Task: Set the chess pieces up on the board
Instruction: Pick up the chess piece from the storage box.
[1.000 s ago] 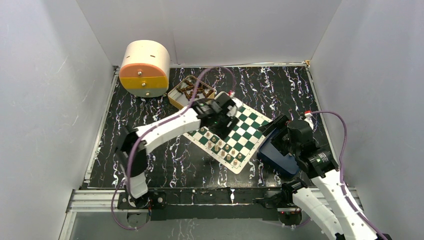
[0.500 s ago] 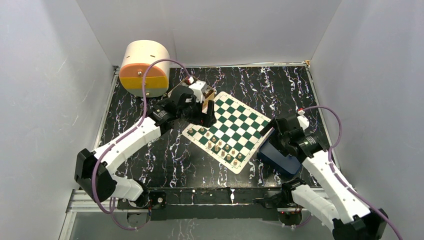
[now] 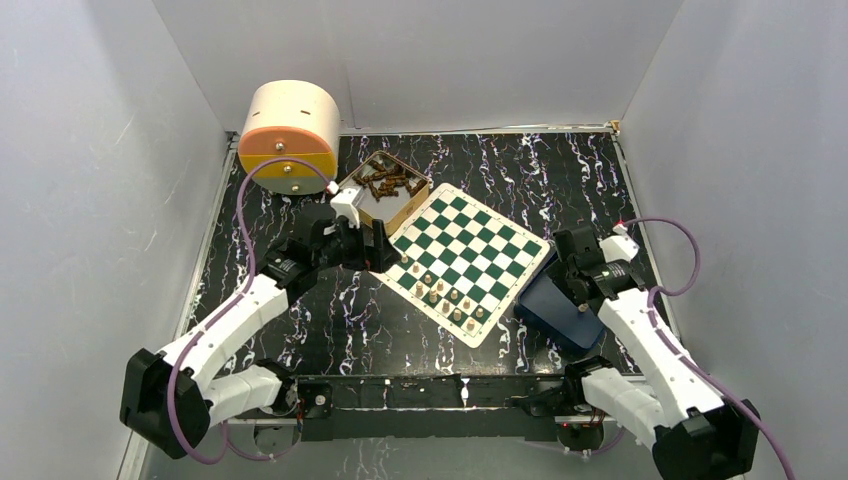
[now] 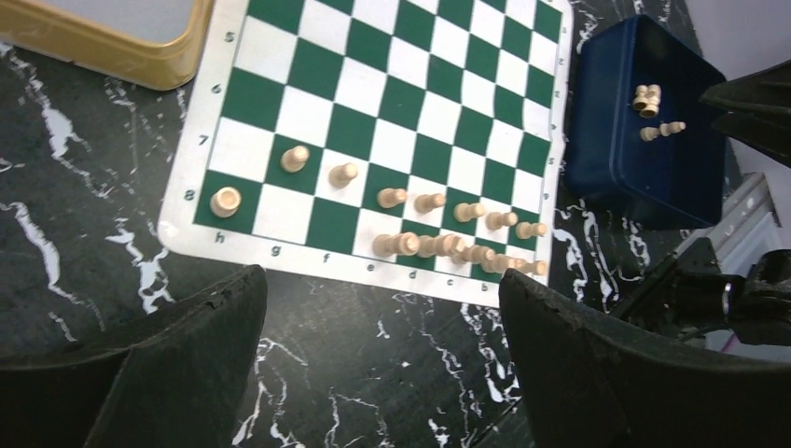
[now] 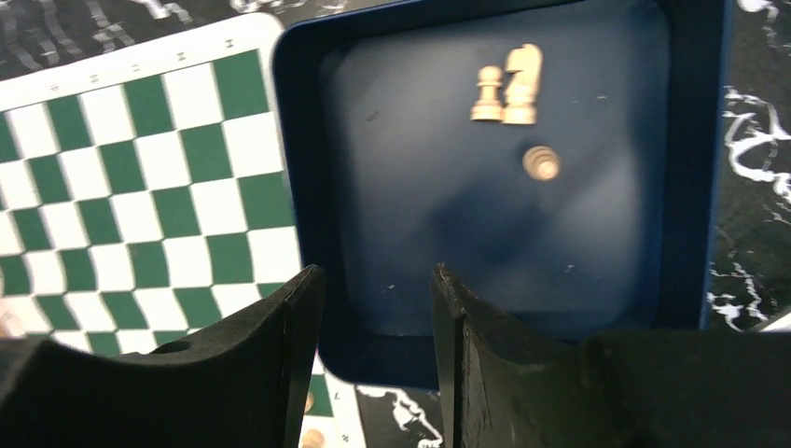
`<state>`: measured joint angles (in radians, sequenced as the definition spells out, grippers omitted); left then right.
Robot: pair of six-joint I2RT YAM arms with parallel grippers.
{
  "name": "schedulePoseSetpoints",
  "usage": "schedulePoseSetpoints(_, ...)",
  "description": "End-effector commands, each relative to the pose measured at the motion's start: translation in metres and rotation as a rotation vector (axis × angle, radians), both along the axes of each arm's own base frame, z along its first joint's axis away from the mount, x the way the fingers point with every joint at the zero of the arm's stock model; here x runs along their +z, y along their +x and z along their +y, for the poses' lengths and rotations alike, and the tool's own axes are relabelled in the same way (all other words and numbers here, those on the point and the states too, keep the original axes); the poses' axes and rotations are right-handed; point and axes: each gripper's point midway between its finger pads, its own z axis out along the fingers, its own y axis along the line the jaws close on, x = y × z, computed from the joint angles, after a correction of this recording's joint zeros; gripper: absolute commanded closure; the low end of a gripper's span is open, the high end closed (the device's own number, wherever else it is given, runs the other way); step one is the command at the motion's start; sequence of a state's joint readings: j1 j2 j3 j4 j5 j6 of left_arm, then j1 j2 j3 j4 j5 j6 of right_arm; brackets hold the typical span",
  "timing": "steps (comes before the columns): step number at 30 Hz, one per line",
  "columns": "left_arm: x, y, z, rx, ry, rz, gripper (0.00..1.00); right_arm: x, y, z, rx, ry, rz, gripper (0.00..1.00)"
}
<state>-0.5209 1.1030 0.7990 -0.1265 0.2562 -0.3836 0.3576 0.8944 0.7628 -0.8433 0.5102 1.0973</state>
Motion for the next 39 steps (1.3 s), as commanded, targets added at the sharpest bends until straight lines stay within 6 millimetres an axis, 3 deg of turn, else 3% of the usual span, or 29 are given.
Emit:
schedulePoseSetpoints(1, 0.009, -0.001, 0.009, -0.025, -0.020, -0.087, 0.10, -0.013, 0.009, -0.023, -0.059, -0.073, 0.026, 0.47)
schedulePoseSetpoints(12, -0.031, -0.015, 0.033, -0.048, 0.118, -0.117, 0.13, -0.044, 0.018, -0.087, -0.199, -0.030, 0.118, 0.49)
schedulePoseSetpoints(17, -0.027, -0.011, 0.035, -0.043, 0.144, -0.140, 0.14, -0.048, 0.018, -0.099, -0.233, -0.038, 0.159, 0.47)
schedulePoseSetpoints(32, -0.027, -0.014, 0.037, -0.047, 0.200, -0.177, 0.15, -0.059, -0.008, -0.079, -0.196, 0.057, 0.270, 0.52)
schedulePoseSetpoints(39, -0.027, -0.014, 0.040, -0.036, 0.211, -0.180, 0.15, -0.060, -0.011, -0.079, -0.182, 0.051, 0.277, 0.61)
